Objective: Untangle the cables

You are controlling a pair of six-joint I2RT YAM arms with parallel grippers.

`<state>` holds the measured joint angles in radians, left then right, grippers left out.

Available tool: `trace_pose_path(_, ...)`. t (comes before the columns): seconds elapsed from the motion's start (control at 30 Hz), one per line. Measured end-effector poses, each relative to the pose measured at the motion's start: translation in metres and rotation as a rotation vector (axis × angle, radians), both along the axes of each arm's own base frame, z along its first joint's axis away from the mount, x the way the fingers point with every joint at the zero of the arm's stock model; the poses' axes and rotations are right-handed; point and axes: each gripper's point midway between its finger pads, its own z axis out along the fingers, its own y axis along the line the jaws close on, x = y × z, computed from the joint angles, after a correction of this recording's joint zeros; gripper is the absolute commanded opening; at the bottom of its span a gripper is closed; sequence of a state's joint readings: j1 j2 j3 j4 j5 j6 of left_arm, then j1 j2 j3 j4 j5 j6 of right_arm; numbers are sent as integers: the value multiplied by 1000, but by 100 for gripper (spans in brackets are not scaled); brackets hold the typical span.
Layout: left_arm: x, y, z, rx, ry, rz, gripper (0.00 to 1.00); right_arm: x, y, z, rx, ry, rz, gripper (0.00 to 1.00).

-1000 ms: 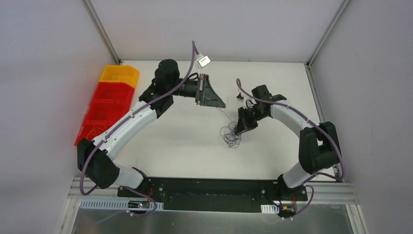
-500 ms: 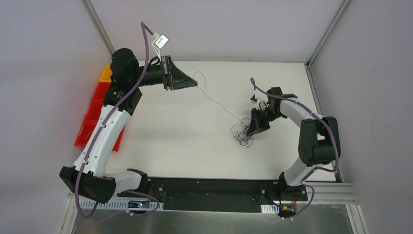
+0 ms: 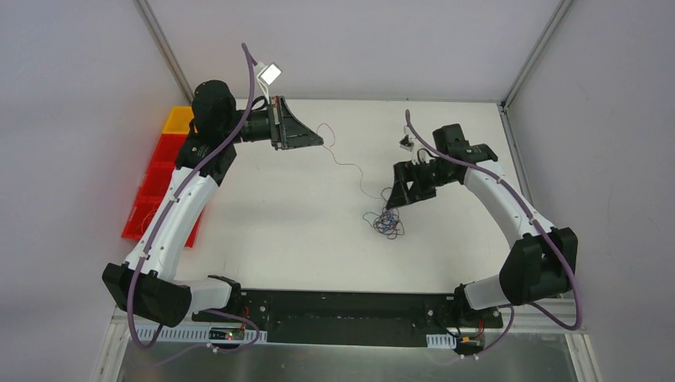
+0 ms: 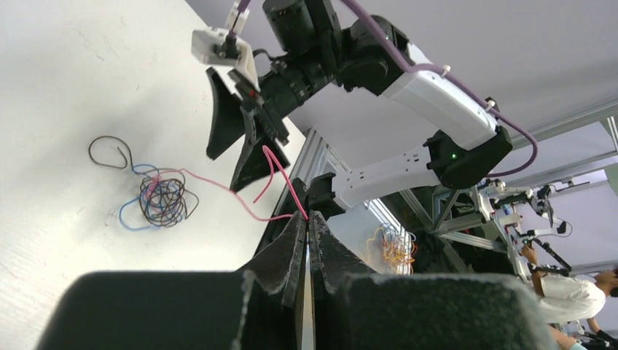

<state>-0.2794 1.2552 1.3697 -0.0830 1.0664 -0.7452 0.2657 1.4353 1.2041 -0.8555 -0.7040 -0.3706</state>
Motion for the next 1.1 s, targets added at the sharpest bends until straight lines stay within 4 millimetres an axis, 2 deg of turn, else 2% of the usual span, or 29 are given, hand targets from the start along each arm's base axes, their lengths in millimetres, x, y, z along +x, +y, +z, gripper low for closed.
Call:
trace_pose_path(0.17, 0, -1, 9, -24, -12, -3, 0, 4, 26, -1, -36, -94, 52, 94)
trace_pose_path(0.33, 0, -1, 23, -43, -35, -3, 0, 23, 55, -2, -25, -246, 97, 90)
trace_pose_path(0.4, 0, -2, 28, -51, -44, -3, 0, 33, 58, -13, -35, -271, 100, 88)
trace_pose_path(0.5, 4, 0, 29, -58, -46, 5, 0, 38, 59, -43, -56, -262, 122, 84)
trace_pose_path(0.53, 6, 1, 29, -58, -45, 10, 0, 37, 58, -54, -66, -253, 127, 77)
trace_pose_path(0.6, 11, 2, 28, -59, -38, 22, 0, 34, 55, -71, -85, -240, 138, 52)
trace_pose_path(0.7, 22, 5, 23, -58, -15, 47, 0, 36, 58, -81, -100, -250, 150, 0)
trace_pose_path(0.77, 34, 12, 18, -48, -1, 92, 1, 39, 60, -80, -95, -262, 147, 0)
trace_pose_path(0.8, 44, 18, 13, -31, 10, 132, 20, 40, 62, -78, -90, -259, 141, 0)
trace_pose_path(0.83, 55, 24, 8, -9, 14, 179, 43, 40, 64, -74, -82, -256, 133, 0)
trace_pose_path(0.87, 69, 34, 2, 24, 17, 238, 59, 41, 67, -69, -66, -246, 116, 0)
trace_pose_path(0.97, 109, 65, -19, 141, -3, 394, 94, 41, 77, -40, 11, -220, 51, 0)
trace_pose_path(1.03, 122, 80, -42, 220, 3, 448, 99, 42, 83, -12, 80, -208, -9, 0)
trace_pose_path(1.1, 117, 87, -75, 296, 17, 435, 99, 44, 87, 14, 143, -211, -64, 0)
